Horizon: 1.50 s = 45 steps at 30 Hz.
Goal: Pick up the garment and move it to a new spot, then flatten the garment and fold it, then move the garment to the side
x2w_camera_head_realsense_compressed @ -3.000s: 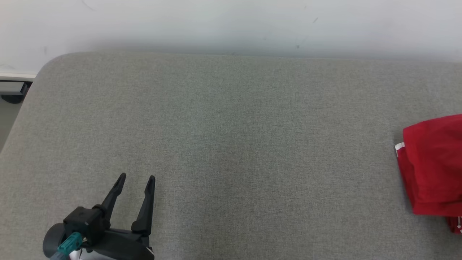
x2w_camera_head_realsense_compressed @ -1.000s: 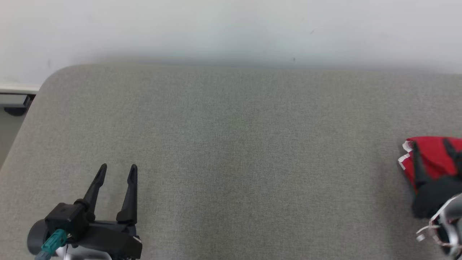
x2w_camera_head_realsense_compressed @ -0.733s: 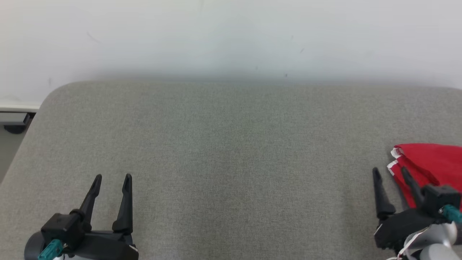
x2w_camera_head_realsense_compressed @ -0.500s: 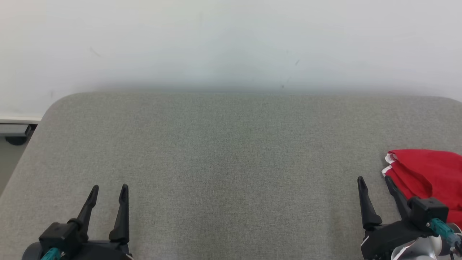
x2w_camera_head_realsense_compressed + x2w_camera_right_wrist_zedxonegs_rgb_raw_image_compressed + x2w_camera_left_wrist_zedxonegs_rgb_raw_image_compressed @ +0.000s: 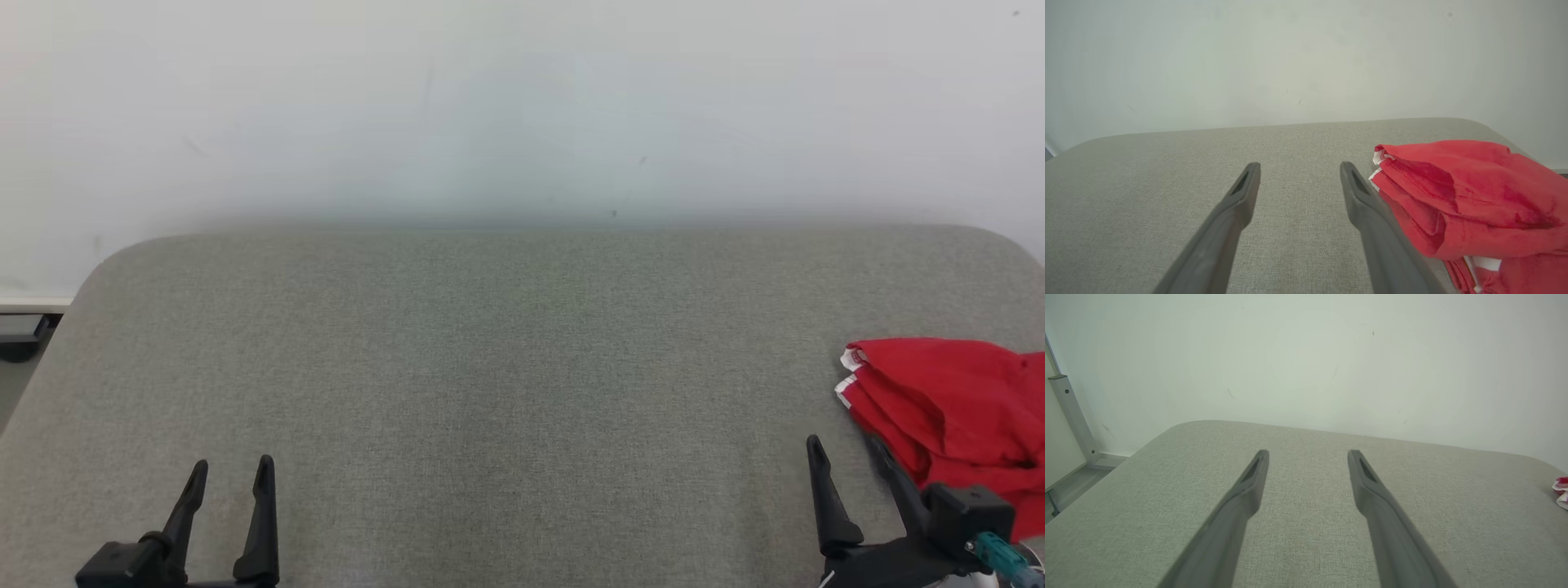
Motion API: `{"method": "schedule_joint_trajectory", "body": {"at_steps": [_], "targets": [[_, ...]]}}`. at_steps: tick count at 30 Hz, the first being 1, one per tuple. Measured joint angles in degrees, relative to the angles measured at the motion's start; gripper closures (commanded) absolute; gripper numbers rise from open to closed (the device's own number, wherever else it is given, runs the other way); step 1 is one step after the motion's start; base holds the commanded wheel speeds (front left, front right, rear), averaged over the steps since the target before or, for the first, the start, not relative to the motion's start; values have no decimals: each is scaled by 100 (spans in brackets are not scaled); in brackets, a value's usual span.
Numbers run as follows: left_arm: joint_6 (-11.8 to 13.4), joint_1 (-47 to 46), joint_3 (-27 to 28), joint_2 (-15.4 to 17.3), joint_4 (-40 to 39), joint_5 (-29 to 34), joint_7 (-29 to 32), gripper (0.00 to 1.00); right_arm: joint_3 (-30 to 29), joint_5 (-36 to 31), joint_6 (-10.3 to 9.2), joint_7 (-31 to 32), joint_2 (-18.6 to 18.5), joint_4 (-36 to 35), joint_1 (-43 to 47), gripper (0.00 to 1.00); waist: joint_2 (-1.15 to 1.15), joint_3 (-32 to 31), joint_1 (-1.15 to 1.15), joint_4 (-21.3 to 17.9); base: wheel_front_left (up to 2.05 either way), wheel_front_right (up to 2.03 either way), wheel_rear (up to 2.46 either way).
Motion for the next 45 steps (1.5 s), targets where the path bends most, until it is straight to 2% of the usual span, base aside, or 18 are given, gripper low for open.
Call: {"method": "schedule_joint_trajectory", "body": {"at_steps": [11, 13, 20, 42, 43, 45], "targets": [[58, 68, 96, -26, 27, 156, -31, 0, -40, 42, -2, 53, 2, -156, 143, 0, 0, -12, 1, -86, 0, 0, 0], [60, 86, 224, -132, 45, 123, -31, 0, -40, 65, -2, 59, 2, -178, 143, 0, 0, -10, 1, -89, 0, 0, 0], [58, 220, 225, -146, -64, -60, -49, 0, -15, 65, -2, 110, 1, -220, 143, 0, 0, 11, 1, -106, 0, 0, 0], [58, 280, 269, -147, -120, -91, -40, 0, -8, 135, -2, 212, -1, -254, 132, 0, 0, 96, 1, -101, 0, 0, 0], [58, 280, 270, -147, -120, -90, -40, 100, -8, 138, -2, 212, -1, -254, 131, 100, 0, 98, 1, -100, 0, 0, 0], [57, 313, 235, -200, -7, -91, -41, 100, 14, 137, -2, 210, 30, -138, 162, 100, 0, 99, 1, -100, 0, 0, 0]]}}
